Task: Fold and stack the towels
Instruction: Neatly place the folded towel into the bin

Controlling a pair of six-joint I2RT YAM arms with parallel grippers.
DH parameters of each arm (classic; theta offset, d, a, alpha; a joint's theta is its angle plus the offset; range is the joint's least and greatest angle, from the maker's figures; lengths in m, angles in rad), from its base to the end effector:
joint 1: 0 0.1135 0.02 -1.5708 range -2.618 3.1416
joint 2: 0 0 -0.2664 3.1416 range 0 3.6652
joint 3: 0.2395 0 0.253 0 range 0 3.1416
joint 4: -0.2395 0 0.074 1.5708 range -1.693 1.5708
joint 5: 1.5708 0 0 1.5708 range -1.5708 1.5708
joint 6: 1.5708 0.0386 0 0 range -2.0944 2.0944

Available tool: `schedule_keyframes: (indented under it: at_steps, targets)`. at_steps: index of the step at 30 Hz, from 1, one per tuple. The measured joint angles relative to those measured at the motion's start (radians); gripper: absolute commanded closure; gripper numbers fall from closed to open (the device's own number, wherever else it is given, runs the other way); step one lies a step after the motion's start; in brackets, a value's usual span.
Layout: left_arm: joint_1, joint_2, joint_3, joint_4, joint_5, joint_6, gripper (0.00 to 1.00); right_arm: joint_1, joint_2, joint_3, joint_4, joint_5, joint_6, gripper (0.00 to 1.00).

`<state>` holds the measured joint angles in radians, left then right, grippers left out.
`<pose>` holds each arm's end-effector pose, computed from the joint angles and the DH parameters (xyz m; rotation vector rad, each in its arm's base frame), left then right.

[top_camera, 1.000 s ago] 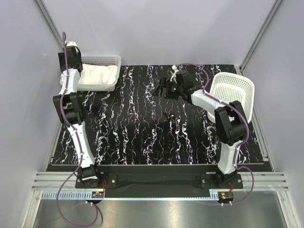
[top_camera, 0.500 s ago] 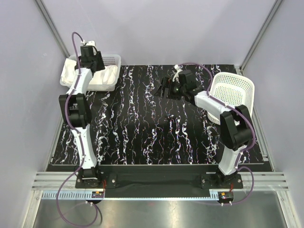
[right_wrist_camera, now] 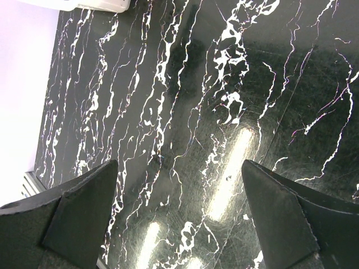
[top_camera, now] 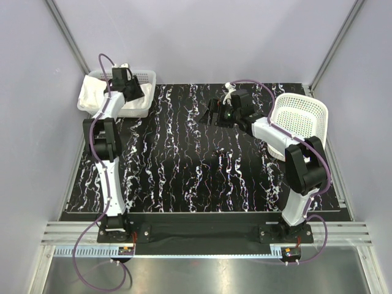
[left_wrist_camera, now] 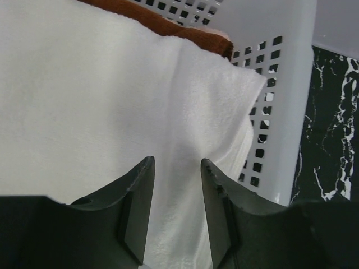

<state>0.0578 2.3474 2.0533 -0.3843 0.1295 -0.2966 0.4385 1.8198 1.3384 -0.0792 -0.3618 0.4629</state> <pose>0.5461 0.0266 0.2193 -0.3287 2.2327 -0.2738 0.3786 0.1926 0.2525 -0.1973 2.2219 0.8999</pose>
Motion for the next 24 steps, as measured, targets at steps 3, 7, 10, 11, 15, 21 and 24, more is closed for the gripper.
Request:
schedule_keyframes:
  at_steps: [3, 7, 10, 11, 15, 21, 24]
  targets:
    - [-0.011, 0.007, 0.004, 0.015, 0.016, -0.015, 0.55, 0.000, 0.000, 0.000, 0.000, 0.000, -0.002, 0.00]
    - [-0.021, 0.021, 0.006, 0.020, 0.027, -0.021, 0.53, 0.000, 0.000, 0.000, -0.001, 0.000, -0.007, 0.00]
    - [-0.021, 0.026, 0.006, 0.019, 0.040, -0.022, 0.52, 0.000, -0.002, 0.000, -0.003, 0.001, -0.007, 0.00]
    - [-0.021, 0.026, 0.007, 0.019, 0.047, -0.022, 0.51, 0.000, -0.004, 0.000, -0.006, 0.002, -0.007, 0.00]
    - [-0.015, 0.023, 0.016, 0.020, 0.096, -0.021, 0.45, 0.000, -0.035, -0.001, -0.034, 0.005, -0.007, 0.00]
    - [-0.013, -0.038, 0.015, -0.002, 0.161, -0.019, 0.37, 0.000, -0.141, -0.009, -0.072, 0.042, -0.011, 0.00]
    - [-0.018, -0.140, -0.031, -0.016, 0.201, -0.019, 0.22, 0.000, -0.197, -0.022, -0.103, 0.103, -0.019, 0.00]
